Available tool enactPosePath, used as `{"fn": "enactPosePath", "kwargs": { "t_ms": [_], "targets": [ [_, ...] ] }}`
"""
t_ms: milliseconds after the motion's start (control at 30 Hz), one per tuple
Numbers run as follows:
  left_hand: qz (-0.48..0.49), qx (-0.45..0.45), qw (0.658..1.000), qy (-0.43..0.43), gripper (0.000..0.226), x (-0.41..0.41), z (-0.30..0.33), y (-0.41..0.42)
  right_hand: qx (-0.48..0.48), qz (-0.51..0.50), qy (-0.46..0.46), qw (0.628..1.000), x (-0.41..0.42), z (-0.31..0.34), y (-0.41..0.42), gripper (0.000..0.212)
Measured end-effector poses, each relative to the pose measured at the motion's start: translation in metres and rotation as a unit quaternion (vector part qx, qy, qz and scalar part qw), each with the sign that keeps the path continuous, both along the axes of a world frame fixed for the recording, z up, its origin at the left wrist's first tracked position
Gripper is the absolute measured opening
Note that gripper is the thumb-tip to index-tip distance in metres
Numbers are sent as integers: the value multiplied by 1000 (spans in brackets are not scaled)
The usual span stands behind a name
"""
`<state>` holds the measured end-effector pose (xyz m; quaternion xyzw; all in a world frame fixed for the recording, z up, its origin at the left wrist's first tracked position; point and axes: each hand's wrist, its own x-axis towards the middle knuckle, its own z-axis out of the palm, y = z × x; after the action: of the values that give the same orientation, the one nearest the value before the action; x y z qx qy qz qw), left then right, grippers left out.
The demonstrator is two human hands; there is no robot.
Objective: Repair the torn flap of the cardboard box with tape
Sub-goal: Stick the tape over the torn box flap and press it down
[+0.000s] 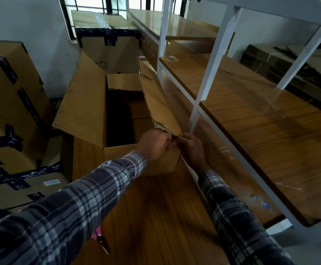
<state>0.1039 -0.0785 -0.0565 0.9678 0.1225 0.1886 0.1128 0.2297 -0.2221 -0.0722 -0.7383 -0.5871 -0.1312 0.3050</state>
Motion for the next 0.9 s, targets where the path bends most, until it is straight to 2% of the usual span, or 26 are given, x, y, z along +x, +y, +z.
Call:
{"fn": "enactPosePath", "kwargs": {
  "t_ms": [67, 167, 333, 433, 533, 600, 667, 800, 900],
  "targets": [
    [-2, -1, 1000, 8, 18, -1, 0, 2, 22, 9, -33, 999, 8, 0, -3, 31],
    [-11, 0, 1000, 12, 22, -8, -4, 8, -13, -43, -89, 995, 22, 3, -22, 14],
    [-9, -1, 1000, 2, 21, -17, -11, 13, -23, -26, -60, 998, 26, -2, -20, 14],
    [0, -11, 1000, 5, 21, -14, -9, 11, 10, -11, 0, 1000, 21, -2, -17, 18],
    [3, -16, 1000, 5, 23, -11, -5, 3, 49, 2, -24, 999, 10, -2, -14, 17],
    [-1, -11, 1000, 1, 27, -7, -3, -6, 16, -1, -55, 998, 0, -3, -11, 22],
    [10, -17, 1000, 8, 25, -2, 1, -14, -14, -23, -63, 998, -9, -2, -9, 16],
    [28, 12, 999, 37, 23, 1, 6, -18, -38, -83, -90, 992, -11, 0, -7, 18],
    [22, 31, 999, 30, 15, 2, 2, -19, -31, -85, -17, 996, -12, -7, -8, 30]
  ]
}}
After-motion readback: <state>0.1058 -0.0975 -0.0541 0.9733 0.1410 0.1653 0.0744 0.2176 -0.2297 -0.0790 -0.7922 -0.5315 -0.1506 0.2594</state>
